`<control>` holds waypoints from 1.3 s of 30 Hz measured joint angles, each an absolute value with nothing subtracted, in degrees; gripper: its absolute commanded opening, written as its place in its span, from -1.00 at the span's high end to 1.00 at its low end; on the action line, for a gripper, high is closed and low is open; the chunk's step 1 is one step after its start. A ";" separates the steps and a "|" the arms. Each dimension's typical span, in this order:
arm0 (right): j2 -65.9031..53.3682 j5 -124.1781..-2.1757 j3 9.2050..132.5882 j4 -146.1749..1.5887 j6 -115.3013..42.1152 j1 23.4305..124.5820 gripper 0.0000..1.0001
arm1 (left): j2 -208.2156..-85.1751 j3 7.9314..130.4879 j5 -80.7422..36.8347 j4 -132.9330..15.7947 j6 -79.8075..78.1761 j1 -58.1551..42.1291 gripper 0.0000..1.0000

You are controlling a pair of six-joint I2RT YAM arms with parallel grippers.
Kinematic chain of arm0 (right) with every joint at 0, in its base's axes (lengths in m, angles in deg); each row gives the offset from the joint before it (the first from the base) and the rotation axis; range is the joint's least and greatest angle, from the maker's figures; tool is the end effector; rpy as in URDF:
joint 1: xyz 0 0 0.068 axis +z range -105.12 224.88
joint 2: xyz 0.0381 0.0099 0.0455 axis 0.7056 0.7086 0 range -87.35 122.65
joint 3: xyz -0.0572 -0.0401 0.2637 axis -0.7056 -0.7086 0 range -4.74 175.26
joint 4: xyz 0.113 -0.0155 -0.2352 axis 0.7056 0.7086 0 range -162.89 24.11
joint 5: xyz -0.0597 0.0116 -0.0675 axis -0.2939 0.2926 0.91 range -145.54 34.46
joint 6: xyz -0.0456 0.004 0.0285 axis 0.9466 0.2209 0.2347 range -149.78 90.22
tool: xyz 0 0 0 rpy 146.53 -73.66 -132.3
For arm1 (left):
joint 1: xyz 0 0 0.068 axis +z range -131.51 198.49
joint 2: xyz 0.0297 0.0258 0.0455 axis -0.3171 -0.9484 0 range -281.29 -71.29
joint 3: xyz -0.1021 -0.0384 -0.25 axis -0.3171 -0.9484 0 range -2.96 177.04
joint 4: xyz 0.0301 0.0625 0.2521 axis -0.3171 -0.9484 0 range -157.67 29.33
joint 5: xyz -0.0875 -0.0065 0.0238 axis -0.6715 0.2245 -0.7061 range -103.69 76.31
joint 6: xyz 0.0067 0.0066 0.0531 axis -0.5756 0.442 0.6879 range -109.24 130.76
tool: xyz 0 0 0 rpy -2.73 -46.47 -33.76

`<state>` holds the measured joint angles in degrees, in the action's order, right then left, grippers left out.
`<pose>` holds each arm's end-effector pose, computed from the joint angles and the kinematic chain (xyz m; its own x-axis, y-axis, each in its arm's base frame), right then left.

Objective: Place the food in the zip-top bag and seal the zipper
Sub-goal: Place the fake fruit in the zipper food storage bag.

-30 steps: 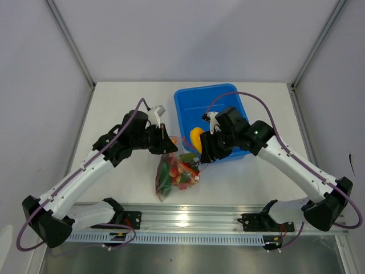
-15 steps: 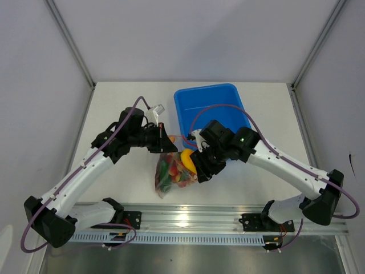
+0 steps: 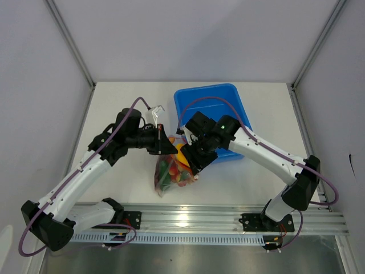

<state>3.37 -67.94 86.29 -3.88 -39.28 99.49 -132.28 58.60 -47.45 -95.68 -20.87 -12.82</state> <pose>0.1718 0.2550 0.3375 -0.6710 -0.6663 -0.3252 -0.7408 0.6205 0.2574 0.1792 -0.1322 0.3482 -0.8433 0.0026 -0.5374 0.4478 0.5562 -0.7001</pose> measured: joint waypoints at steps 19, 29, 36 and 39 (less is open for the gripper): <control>7.63 -66.30 91.40 -2.89 -39.21 98.51 -0.47 | -132.00 57.73 -49.11 -94.67 -20.07 -12.82 0.99; 4.70 -66.30 90.64 -5.71 -40.72 95.42 -0.54 | -132.00 57.73 -49.05 -94.67 -20.07 -12.82 0.99; -2.42 -66.56 86.02 -9.10 -43.17 89.87 -0.55 | -132.08 57.75 -48.87 -94.67 -20.15 -12.82 0.99; -6.44 -66.85 82.50 -10.93 -44.50 85.54 -0.74 | -132.30 57.86 -48.83 -94.72 -20.17 -12.82 0.99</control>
